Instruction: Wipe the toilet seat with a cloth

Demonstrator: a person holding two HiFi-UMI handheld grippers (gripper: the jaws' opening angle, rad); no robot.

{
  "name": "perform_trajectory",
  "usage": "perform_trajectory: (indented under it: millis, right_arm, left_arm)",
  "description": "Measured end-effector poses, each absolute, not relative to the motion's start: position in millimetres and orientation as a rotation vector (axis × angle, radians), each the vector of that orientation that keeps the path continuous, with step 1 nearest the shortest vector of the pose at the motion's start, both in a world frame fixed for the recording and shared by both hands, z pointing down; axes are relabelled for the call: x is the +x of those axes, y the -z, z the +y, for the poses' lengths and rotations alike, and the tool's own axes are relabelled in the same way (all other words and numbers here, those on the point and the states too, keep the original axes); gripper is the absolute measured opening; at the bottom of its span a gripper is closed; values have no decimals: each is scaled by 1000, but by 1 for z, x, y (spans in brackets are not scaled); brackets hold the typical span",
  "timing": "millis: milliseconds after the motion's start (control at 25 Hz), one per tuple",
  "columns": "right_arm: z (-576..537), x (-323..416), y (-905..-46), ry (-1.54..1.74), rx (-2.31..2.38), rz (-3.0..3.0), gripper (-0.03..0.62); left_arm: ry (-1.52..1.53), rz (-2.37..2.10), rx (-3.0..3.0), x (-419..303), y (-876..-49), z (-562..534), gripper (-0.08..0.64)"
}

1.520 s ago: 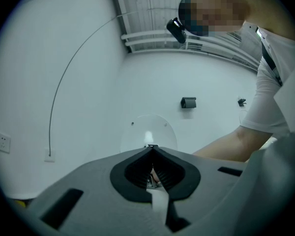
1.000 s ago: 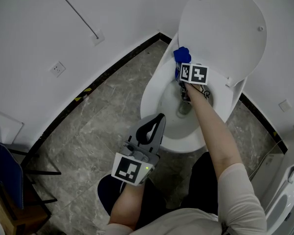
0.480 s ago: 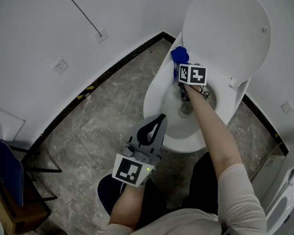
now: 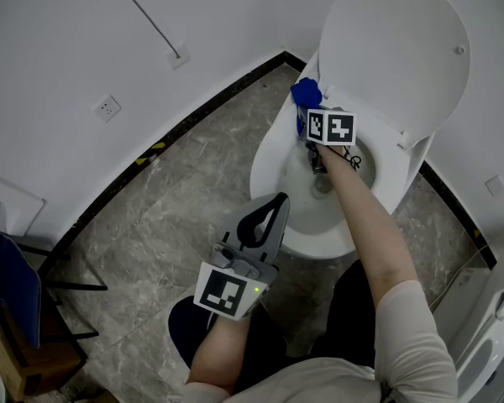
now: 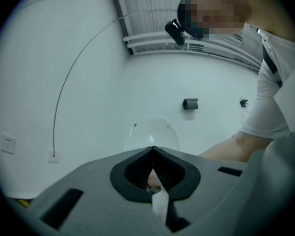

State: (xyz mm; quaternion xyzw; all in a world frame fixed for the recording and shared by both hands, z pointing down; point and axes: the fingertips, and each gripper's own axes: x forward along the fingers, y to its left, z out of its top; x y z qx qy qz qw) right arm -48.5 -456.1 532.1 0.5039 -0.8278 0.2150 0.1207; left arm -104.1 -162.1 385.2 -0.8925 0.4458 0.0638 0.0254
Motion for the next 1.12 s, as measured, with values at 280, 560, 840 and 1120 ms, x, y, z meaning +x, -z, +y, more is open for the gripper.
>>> perform_trajectory:
  millis: [280, 560, 840, 1120]
  right_arm:
    - [-446, -65, -534, -585, 1393, -2447, 63]
    - [-439, -74, -534, -535, 1354, -2470, 63]
    - [-431, -83, -536, -474, 1312, -2496, 63]
    - [-426, -89, -536, -463, 1288, -2528, 63]
  left_arm:
    - [-200, 1382, -2763, -101, -385, -164, 8]
    - [-189, 1381, -2754, -101, -384, -162, 8]
    - [-178, 1409, -2758, -101, -388, -163, 8]
    - [-129, 1409, -2746, -99, -391, -159, 8]
